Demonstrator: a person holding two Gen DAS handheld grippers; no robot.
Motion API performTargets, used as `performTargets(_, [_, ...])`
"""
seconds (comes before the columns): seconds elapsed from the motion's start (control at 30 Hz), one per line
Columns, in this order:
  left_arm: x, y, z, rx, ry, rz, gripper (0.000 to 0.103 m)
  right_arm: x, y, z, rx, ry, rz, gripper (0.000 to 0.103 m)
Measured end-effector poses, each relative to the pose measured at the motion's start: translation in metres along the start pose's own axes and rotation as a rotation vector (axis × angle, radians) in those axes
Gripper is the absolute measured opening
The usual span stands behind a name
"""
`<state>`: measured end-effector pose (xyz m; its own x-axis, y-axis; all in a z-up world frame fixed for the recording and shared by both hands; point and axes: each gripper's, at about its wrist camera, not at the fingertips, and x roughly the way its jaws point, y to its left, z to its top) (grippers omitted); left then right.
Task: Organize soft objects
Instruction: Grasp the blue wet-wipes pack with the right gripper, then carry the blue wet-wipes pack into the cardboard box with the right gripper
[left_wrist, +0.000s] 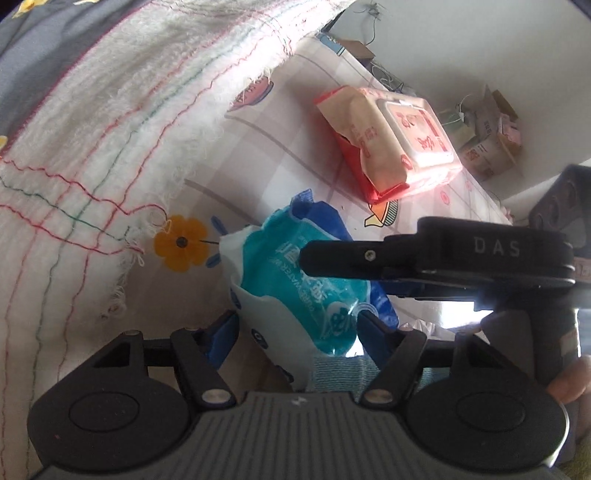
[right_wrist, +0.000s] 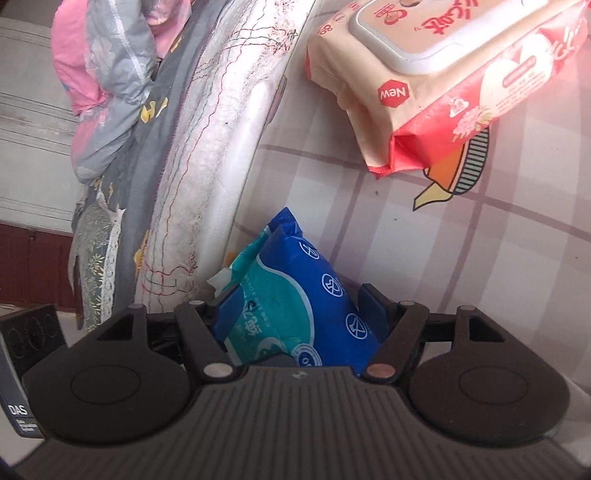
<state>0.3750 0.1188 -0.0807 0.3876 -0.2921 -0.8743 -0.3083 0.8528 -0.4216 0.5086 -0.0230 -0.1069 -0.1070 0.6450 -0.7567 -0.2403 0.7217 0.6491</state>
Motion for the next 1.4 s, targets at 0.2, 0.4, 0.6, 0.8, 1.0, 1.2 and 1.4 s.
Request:
performTargets(0.2, [-0.005,-0.003,0.005,0.016,-0.058,0.037,0.062,0.003,0.007,-0.001,-0.058,0.028,0.002,0.066])
performTargets(0.4, [-0.026,-0.009,0.01,0.048,-0.142,0.063,0.062,-0.006,0.017,-0.001,-0.061,-0.029,0.046,0.055])
performTargets(0.6, [-0.073,-0.032,0.01,0.105,-0.284,0.071,0.061,-0.045,0.05,0.001,-0.113,-0.149,0.082,0.053])
performTargets(0.8, [-0.131,-0.07,-0.01,0.171,-0.419,0.058,0.062,-0.108,0.083,-0.016,-0.145,-0.258,0.131,0.053])
performTargets(1.0, [-0.179,-0.113,-0.044,0.244,-0.498,0.014,0.062,-0.18,0.101,-0.06,-0.164,-0.378,0.144,0.053])
performTargets(1.2, [-0.19,-0.161,-0.094,0.345,-0.446,-0.049,0.062,-0.246,0.084,-0.13,-0.111,-0.47,0.122,0.053])
performTargets(1.4, [-0.154,-0.209,-0.148,0.437,-0.302,-0.127,0.062,-0.288,0.021,-0.209,0.055,-0.51,0.078,0.053])
